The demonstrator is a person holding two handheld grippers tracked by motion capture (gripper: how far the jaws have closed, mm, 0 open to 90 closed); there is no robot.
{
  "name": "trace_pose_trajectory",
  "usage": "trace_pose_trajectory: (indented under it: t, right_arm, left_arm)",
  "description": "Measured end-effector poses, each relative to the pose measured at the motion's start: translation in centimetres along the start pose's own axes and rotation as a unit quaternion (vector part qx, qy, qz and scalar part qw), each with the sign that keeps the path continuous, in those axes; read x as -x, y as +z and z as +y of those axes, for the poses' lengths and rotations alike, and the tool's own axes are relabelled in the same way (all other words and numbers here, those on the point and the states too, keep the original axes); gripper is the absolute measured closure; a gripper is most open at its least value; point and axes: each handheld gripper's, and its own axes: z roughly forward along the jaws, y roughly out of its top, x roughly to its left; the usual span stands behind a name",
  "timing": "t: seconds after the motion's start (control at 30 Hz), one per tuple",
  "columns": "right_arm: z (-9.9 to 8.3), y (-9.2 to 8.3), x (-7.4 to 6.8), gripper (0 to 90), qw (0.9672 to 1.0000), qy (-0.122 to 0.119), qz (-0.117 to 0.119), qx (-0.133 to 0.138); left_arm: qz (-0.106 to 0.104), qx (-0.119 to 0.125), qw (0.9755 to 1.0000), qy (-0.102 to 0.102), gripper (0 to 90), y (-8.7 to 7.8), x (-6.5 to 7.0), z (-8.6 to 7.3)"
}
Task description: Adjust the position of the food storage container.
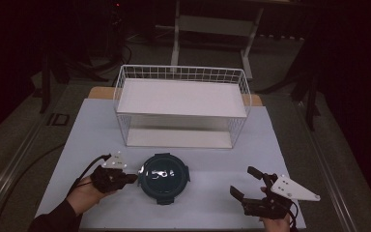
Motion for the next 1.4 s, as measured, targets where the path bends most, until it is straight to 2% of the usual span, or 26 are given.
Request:
trace_pose_trajectory:
  t: [0.4,0.73,0.9,1.13,1.33,1.4]
  right_arm:
    - [0.0,0.0,0.1,11.4,1.0,-0.003,-0.001,0.001]
    - [-0.1,0.2,0.0,11.4,0.9999,-0.011,-0.007,-0.003]
    - [-0.2,0.3,0.0,11.4,0.9998,-0.014,-0.013,-0.005]
    - [-0.2,0.4,-0.2,10.6,0.9995,-0.023,-0.019,-0.008]
    - [-0.2,0.5,-0.4,10.6,0.9995,-0.023,-0.02,-0.008]
    - [-0.2,0.5,-0.4,10.6,0.9995,-0.023,-0.02,-0.008]
  left_arm:
    - [-0.021,0.0,0.9995,0.022,89.7,2.4,1.0,2.4]
    - [-0.037,0.011,0.9987,0.035,89.7,4.6,1.6,4.3]
    - [-0.041,0.016,0.9985,0.031,89.7,5.1,1.7,4.6]
    - [-0.044,0.013,0.998,0.044,89.6,5.4,2.5,5.1]
    - [-0.047,0.021,0.9978,0.04,89.2,5.6,2.2,4.9]
    - [-0.047,0.027,0.9977,0.041,85.1,5.3,2.1,4.8]
